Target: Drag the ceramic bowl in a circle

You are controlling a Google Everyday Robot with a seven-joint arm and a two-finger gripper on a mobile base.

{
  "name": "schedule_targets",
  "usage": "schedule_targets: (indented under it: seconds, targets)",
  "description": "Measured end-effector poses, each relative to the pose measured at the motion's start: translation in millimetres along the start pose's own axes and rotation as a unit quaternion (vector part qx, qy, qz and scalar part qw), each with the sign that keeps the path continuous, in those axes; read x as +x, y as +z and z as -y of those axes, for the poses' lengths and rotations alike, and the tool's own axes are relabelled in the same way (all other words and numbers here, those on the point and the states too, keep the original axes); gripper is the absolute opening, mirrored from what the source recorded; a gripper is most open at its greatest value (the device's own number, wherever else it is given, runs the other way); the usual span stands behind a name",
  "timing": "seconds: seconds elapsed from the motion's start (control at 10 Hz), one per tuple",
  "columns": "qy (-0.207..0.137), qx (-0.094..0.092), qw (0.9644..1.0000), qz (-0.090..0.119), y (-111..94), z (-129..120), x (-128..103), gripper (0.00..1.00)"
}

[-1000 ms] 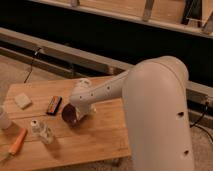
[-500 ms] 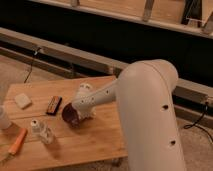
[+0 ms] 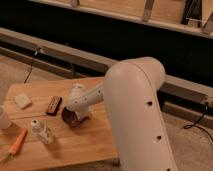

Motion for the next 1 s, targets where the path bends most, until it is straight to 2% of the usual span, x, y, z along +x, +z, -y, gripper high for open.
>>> schedule_targets:
  seconds: [0.2,0.4,0.7,1.0]
  targets:
    - [-0.015,0.019,0.9994,-0.024,-2.0,1.8,9.2,0.0]
    - [-0.021,0.023,0.9988,-0.037,-3.6,1.0,13.2,0.0]
    - [-0.015,0.012,0.9986,-0.049,-2.7,0.7,14.1,0.0]
    - [-0.007,-0.01,0.9985,-0.054,-1.8,-0.7,14.3,0.0]
